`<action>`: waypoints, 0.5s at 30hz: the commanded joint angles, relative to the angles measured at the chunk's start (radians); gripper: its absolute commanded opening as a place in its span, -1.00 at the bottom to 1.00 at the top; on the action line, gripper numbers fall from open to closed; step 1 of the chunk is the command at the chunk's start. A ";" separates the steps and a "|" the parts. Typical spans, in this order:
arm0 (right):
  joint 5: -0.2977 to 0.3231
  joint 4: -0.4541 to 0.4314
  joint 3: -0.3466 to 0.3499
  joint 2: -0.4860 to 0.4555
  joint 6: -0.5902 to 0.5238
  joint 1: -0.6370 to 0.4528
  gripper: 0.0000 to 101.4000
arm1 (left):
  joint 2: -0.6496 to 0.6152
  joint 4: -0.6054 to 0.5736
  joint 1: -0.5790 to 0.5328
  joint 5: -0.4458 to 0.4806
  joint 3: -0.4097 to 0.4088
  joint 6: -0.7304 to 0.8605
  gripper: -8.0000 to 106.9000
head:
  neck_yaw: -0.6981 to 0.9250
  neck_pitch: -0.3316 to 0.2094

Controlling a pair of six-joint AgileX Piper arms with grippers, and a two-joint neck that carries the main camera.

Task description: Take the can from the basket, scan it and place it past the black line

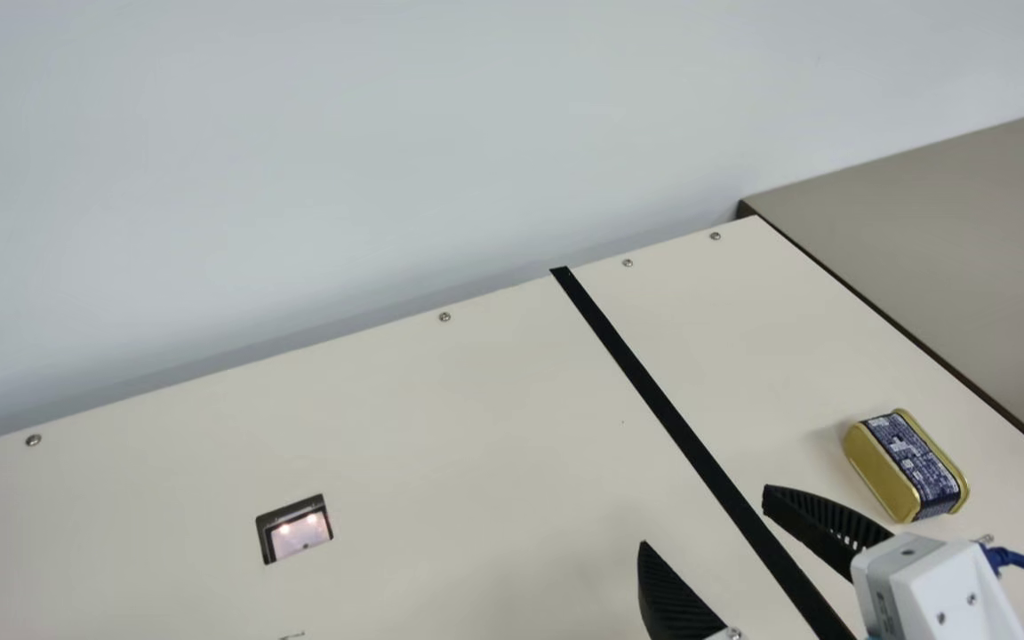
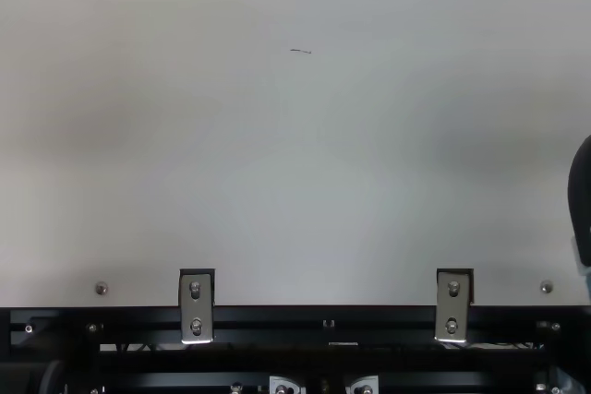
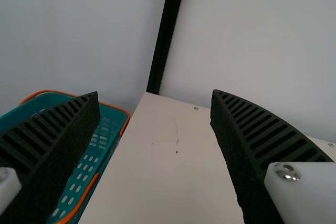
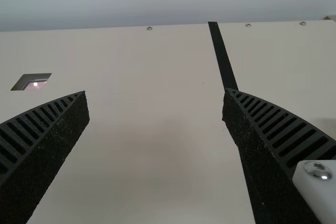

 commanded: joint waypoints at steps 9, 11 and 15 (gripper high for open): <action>0.000 0.000 0.000 0.000 0.000 0.000 1.00 | 0.000 0.000 0.000 0.000 0.000 0.000 0.71 | -0.020 -0.037; 0.000 0.000 0.000 0.000 0.000 0.000 1.00 | 0.000 0.000 0.000 0.000 0.000 0.000 0.71 | -0.020 -0.037; 0.000 0.000 0.000 0.000 0.000 0.000 1.00 | 0.000 0.000 0.000 0.000 0.000 0.000 0.71 | -0.020 -0.037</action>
